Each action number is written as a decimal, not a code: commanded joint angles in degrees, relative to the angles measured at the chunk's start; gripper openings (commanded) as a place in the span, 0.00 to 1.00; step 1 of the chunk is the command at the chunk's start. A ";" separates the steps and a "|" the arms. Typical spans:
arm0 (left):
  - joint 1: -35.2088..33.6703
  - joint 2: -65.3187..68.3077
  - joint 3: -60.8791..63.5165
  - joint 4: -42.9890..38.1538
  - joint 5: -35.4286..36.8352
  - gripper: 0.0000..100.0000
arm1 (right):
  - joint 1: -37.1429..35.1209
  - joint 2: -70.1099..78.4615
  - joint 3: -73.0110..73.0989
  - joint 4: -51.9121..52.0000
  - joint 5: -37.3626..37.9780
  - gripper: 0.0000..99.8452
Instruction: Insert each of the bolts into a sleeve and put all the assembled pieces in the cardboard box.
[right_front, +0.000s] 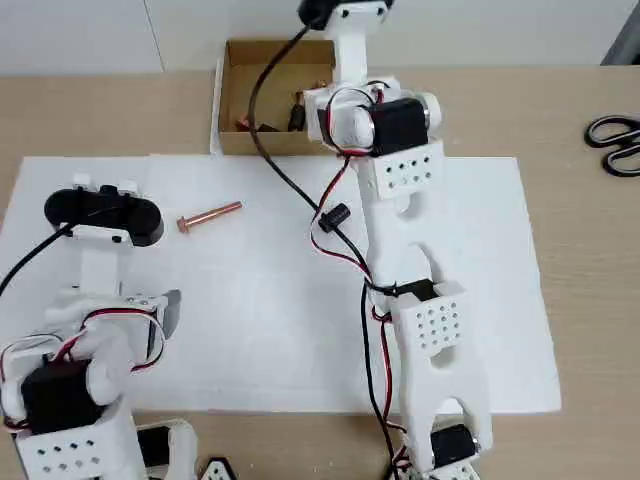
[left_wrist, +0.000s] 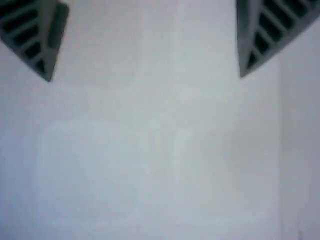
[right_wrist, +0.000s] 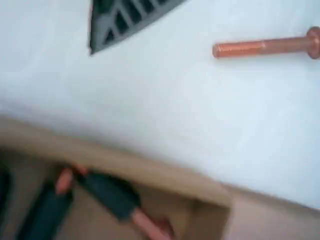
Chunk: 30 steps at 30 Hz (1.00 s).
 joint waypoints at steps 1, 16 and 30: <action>-0.18 -0.70 -0.92 -0.18 -0.26 0.23 | 0.75 -3.65 6.77 0.31 -4.48 0.23; 0.00 -0.70 1.71 -1.58 -0.26 0.23 | 0.57 -3.38 19.25 0.31 -20.31 0.23; 0.09 -0.70 1.71 -1.58 -0.26 0.23 | -5.05 -3.12 26.29 -0.31 -31.56 0.23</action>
